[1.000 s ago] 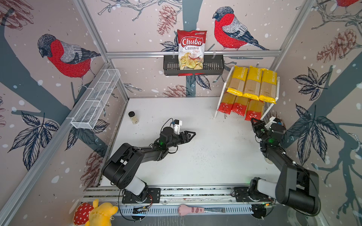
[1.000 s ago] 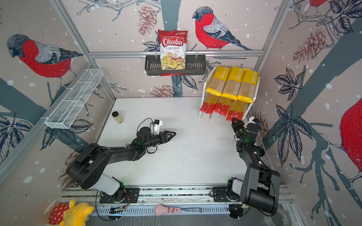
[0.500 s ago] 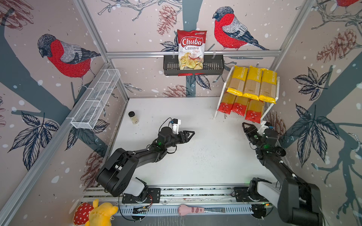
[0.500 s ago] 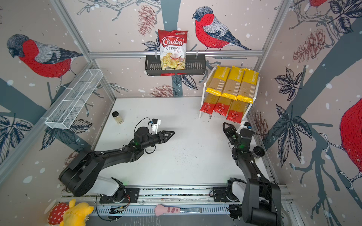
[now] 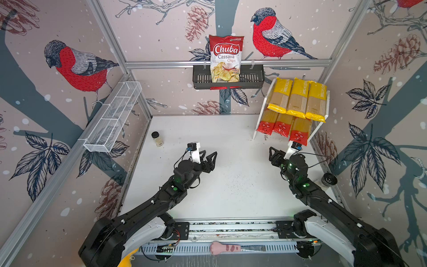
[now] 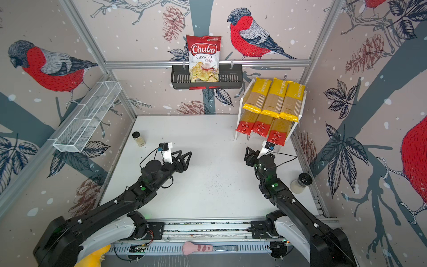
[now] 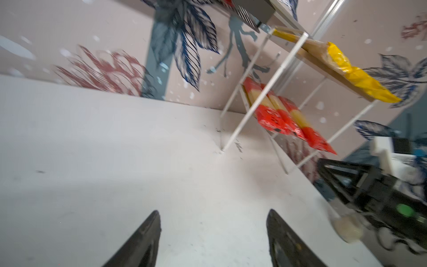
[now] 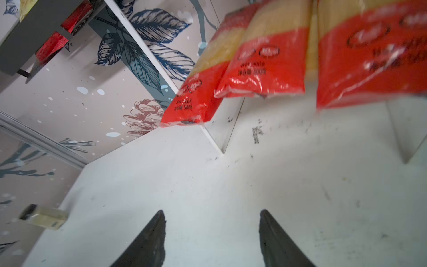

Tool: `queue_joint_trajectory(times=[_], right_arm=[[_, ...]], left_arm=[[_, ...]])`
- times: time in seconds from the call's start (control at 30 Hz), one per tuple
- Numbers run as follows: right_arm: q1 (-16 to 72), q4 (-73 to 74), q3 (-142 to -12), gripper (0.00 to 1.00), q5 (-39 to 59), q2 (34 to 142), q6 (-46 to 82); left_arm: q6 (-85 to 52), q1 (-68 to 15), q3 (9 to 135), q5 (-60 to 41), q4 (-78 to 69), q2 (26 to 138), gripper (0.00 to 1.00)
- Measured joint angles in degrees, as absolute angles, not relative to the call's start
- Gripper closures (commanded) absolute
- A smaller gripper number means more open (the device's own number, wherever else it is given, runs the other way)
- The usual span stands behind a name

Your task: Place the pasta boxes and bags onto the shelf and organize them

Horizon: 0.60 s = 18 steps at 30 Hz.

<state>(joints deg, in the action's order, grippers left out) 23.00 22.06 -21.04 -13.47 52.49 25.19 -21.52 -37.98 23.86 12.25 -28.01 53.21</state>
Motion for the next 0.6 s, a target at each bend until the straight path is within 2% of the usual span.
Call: queue_joint_trajectory(times=[0.13,0.3,0.5,0.6], right_arm=[[20.8,25.1,-23.4,0.22,-20.6,56.4,17.2],[11.4,30.6,-24.4,0.22,-27.2,60.3,17.0],[10.0,40.2,-21.9,0.23,-32.3,68.4,14.9],[10.1,44.7,-20.0,0.23,-34.0,70.8,12.9]], left_arm=[[-7.9,-38.0,23.4,28.6,-32.1,53.6,0.24],[6.5,-34.4,19.2,43.0,-44.3,57.5,0.22],[10.0,-24.1,11.9,49.5,-55.6,64.8,0.21],[9.2,-21.2,9.8,47.4,-60.4,68.9,0.20]])
